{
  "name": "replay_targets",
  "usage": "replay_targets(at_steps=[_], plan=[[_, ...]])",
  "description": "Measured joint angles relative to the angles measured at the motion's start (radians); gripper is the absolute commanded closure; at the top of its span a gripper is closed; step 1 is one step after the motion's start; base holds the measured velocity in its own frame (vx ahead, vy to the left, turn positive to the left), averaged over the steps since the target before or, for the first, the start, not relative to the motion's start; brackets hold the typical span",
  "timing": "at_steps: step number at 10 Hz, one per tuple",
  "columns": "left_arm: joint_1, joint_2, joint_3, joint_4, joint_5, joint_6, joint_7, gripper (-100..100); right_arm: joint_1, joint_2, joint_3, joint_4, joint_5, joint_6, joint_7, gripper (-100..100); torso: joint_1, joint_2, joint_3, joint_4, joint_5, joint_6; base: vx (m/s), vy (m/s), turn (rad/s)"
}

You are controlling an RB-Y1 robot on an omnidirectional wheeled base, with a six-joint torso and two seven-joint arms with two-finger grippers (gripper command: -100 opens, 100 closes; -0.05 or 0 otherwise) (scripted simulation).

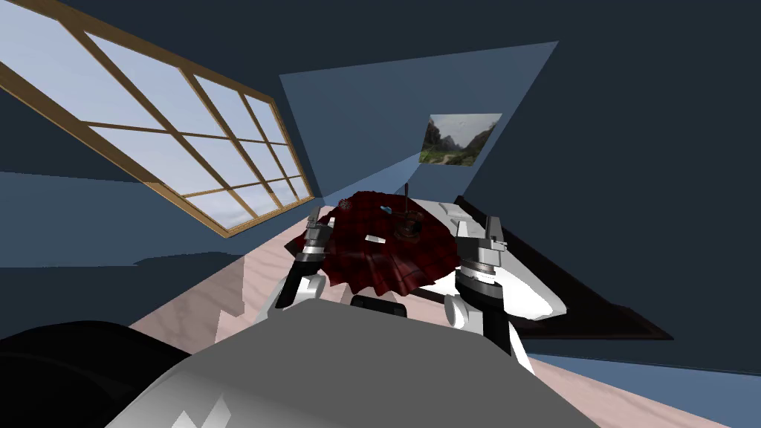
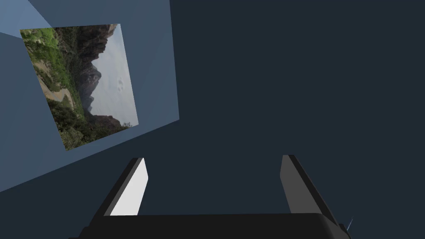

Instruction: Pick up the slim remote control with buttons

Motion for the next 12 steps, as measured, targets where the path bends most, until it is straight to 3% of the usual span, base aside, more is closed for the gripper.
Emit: replay_targets(at_steps=[4, 12], plan=[[-0.045, 0.054, -0.005, 0.046, 0.014, 0.084, 0.009, -100, 0.0, 0.0, 0.0, 0.0, 0.0, 0.0, 0.0, 0, -0.002, -0.001, 0.0, 0.0, 0.0, 0.0, 0.006, -0.027, -0.053], [-0.148, 0.081, -0.025, 0.14, 0.042, 0.286, 0.026, -100, 0.0, 0.0, 0.0, 0.0, 0.0, 0.0, 0.0, 0, -0.002, -0.001, -0.001, 0.0, 0.0, 0.0, 0.009, -0.026, -0.045]])
